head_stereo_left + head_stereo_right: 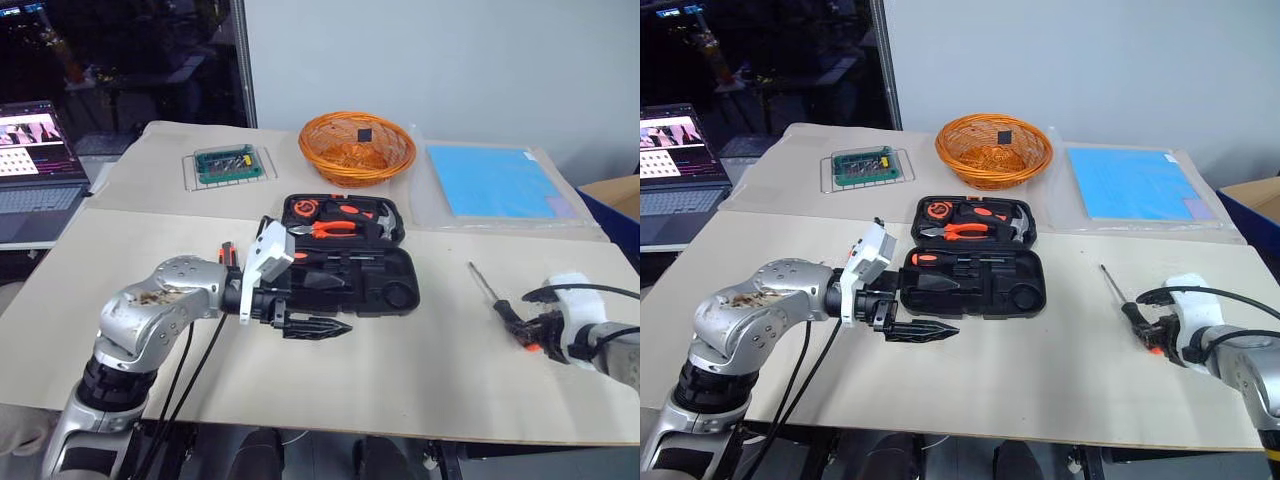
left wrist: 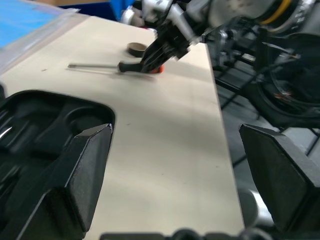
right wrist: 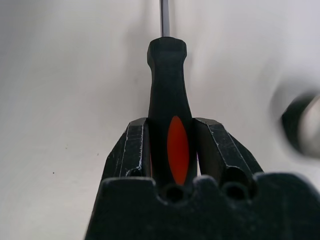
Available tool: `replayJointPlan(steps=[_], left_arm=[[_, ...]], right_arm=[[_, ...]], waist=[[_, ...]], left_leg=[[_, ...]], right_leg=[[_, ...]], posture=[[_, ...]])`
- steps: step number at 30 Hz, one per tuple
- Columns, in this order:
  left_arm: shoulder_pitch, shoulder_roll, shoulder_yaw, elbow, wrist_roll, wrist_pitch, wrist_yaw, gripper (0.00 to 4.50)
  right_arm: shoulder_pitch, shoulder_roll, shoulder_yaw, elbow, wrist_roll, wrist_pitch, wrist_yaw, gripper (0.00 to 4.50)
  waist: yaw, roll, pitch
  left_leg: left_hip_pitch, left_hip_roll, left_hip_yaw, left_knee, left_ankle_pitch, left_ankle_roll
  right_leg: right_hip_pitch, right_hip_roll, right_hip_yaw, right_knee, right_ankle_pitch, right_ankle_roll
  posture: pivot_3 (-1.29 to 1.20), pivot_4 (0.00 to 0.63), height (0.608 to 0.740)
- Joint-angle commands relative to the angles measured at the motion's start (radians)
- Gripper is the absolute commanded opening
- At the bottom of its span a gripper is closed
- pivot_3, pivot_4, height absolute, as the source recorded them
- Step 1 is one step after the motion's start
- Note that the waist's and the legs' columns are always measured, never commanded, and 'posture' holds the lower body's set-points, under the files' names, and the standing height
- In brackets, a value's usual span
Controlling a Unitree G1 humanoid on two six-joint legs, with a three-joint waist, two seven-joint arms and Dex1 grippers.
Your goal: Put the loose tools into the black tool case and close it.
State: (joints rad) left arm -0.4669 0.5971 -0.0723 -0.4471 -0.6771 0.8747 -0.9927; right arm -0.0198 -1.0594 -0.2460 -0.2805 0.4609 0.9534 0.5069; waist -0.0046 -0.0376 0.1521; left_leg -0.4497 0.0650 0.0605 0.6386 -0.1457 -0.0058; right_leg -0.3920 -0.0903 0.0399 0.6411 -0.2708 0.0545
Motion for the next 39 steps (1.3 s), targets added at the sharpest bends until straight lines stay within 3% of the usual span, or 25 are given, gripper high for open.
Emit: replayJointPlan(steps=[1, 4, 8, 12, 15, 17, 35, 37, 39], left_arm=[[0.070, -0.030, 0.111, -0.040, -0.041, -0.053, 0.072, 4.35], [0.189, 0.013, 0.207, -0.068, -0.054, -0.076, 0.076, 4.35], [0.291, 0.071, 0.325, -0.049, -0.100, -0.110, 0.031, 4.35], [0.353, 0.114, 0.353, -0.046, -0.088, -0.159, -0.008, 4.35], [0.379, 0.135, 0.370, -0.052, -0.097, -0.173, -0.016, 4.35], [0.387, 0.141, 0.373, -0.059, -0.103, -0.178, -0.015, 4.35], [0.426, 0.169, 0.381, -0.079, -0.109, -0.215, 0.006, 4.35], [0.428, 0.169, 0.379, -0.080, -0.109, -0.218, 0.009, 4.35], [0.428, 0.169, 0.377, -0.079, -0.113, -0.218, 0.011, 4.35]], right_arm=[[-0.056, -0.086, 0.018, -0.084, -0.082, -0.239, 0.137, 0.99], [-0.271, -0.088, 0.149, -0.070, -0.096, -0.328, 0.263, 0.99], [-0.581, 0.039, 0.391, 0.039, -0.177, -0.389, 0.399, 0.99], [-0.720, 0.151, 0.556, 0.197, -0.307, -0.516, 0.488, 0.99], [-0.795, 0.253, 0.653, 0.371, -0.408, -0.640, 0.513, 0.99], [-0.818, 0.293, 0.675, 0.462, -0.453, -0.697, 0.516, 0.99], [-0.930, 0.388, 0.731, 0.909, -0.683, -1.113, 0.643, 0.98], [-0.934, 0.398, 0.724, 0.926, -0.673, -1.131, 0.676, 1.99], [-0.928, 0.395, 0.705, 0.907, -0.665, -1.135, 0.678, 2.64]], waist=[[-0.007, 0.001, 0.000], [-0.033, 0.001, 0.002], [-0.039, 0.000, 0.005], [-0.017, -0.001, 0.006], [-0.007, -0.001, 0.006], [-0.002, -0.001, 0.006], [-0.006, -0.001, 0.007], [-0.006, -0.001, 0.007], [-0.005, -0.001, 0.007]], left_leg=[[0.000, 0.000, 0.000, 0.000, 0.000, 0.000], [0.003, 0.002, 0.002, 0.000, 0.000, 0.000], [0.006, 0.002, 0.001, -0.003, 0.000, -0.001], [0.005, 0.001, 0.002, -0.005, -0.001, -0.002], [-0.004, 0.000, 0.006, -0.004, 0.000, -0.001], [-0.010, 0.000, 0.005, -0.003, 0.000, -0.001], [-0.006, 0.002, 0.005, -0.005, 0.001, -0.002], [-0.006, 0.002, 0.005, -0.005, 0.001, -0.002], [-0.006, 0.002, 0.005, -0.005, 0.001, -0.002]], right_leg=[[0.000, 0.000, 0.000, 0.000, 0.000, 0.000], [0.000, 0.000, 0.002, 0.000, 0.000, 0.000], [-0.001, 0.001, 0.002, 0.001, 0.001, -0.003], [-0.005, -0.001, 0.001, 0.000, 0.003, -0.009], [-0.011, -0.002, 0.002, 0.000, 0.004, -0.010], [-0.015, -0.001, 0.002, 0.001, 0.009, -0.001], [-0.013, 0.000, 0.001, 0.003, 0.009, -0.003], [-0.013, 0.000, 0.001, 0.003, 0.009, -0.003], [-0.013, 0.000, 0.001, 0.003, 0.009, -0.003]], posture=[[0.00, 0.150, 0.740], [0.00, 0.150, 0.740], [0.00, 0.150, 0.740], [0.00, 0.150, 0.740], [0.00, 0.150, 0.740], [0.00, 0.150, 0.740], [0.00, 0.150, 0.740], [0.00, 0.150, 0.740], [0.00, 0.150, 0.740]])
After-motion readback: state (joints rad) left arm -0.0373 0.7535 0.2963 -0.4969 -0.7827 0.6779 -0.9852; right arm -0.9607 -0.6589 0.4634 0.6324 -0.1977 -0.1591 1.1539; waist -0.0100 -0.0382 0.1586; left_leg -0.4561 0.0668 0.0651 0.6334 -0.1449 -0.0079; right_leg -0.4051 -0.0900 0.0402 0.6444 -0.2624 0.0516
